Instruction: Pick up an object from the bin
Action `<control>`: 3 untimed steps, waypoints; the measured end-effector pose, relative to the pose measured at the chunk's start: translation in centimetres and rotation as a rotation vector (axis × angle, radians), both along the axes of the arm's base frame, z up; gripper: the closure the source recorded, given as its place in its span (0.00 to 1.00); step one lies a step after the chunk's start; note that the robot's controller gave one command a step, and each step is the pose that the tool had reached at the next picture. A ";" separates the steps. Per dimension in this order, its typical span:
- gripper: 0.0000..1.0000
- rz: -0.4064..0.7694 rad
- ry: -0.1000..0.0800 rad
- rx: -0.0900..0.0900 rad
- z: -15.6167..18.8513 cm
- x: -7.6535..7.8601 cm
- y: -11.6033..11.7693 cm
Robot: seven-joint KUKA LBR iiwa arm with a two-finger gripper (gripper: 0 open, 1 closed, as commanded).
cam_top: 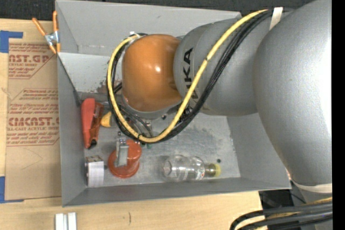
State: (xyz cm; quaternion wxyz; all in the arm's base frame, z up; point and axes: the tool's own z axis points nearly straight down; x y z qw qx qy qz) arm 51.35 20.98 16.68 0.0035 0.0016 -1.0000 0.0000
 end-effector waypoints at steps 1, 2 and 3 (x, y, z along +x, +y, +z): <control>0.00 -0.002 -0.007 0.002 0.4 0.2 -0.1; 0.00 0.046 -0.005 0.002 -1.0 -0.6 -2.5; 1.00 0.118 -0.015 0.008 -7.0 -2.5 -4.4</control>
Offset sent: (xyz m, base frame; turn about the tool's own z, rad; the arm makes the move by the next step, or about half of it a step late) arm -0.0130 -0.0475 -0.0234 -0.0813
